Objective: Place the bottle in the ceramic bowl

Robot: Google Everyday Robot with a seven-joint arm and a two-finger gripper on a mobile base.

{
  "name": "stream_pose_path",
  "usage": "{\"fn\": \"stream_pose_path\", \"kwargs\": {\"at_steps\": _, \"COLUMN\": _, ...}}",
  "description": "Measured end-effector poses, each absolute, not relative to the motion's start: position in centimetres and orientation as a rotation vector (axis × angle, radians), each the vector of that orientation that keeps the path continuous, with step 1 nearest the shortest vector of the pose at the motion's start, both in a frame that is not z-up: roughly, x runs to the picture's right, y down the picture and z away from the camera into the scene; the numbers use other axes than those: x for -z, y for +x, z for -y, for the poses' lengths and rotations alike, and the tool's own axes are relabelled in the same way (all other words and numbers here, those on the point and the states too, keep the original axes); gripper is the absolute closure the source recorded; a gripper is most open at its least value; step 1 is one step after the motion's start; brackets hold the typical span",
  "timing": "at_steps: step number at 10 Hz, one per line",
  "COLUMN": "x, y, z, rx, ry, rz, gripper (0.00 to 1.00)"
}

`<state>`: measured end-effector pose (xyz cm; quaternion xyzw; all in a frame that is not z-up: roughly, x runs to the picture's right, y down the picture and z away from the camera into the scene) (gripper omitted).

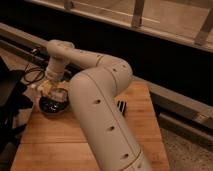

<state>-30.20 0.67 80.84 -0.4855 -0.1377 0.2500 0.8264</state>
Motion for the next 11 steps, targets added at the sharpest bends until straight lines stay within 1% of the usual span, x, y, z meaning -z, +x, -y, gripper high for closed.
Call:
{"fn": "stream_pose_path", "kwargs": {"at_steps": 2, "x": -81.0, "y": -29.0, "z": -0.8, "rx": -0.574, "ry": -1.030, "rz": 0.347, "gripper": 0.65}}
{"fn": "stream_pose_path", "kwargs": {"at_steps": 3, "x": -81.4, "y": -28.0, "z": -0.8, "rx": -0.601, "ry": -1.025, "rz": 0.371, "gripper": 0.52}}
{"fn": "stream_pose_path", "kwargs": {"at_steps": 4, "x": -81.5, "y": -28.0, "z": -1.0, "rx": -0.605, "ry": -1.025, "rz": 0.376, "gripper": 0.45}}
{"fn": "stream_pose_path", "kwargs": {"at_steps": 5, "x": -81.9, "y": -28.3, "z": -1.5, "rx": -0.609, "ry": -1.027, "rz": 0.381, "gripper": 0.33}}
{"fn": "stream_pose_path", "kwargs": {"at_steps": 6, "x": -82.3, "y": -28.2, "z": -1.9, "rx": -0.616, "ry": -1.027, "rz": 0.381, "gripper": 0.25}}
{"fn": "stream_pose_path", "kwargs": {"at_steps": 7, "x": -82.8, "y": -28.1, "z": -2.2, "rx": -0.622, "ry": -1.029, "rz": 0.376, "gripper": 0.20}}
{"fn": "stream_pose_path", "kwargs": {"at_steps": 9, "x": -83.7, "y": -29.6, "z": -3.6, "rx": -0.598, "ry": -1.049, "rz": 0.353, "gripper": 0.20}}
{"fn": "stream_pose_path", "kwargs": {"at_steps": 11, "x": -83.0, "y": -29.7, "z": -2.8, "rx": -0.586, "ry": -1.019, "rz": 0.351, "gripper": 0.20}}
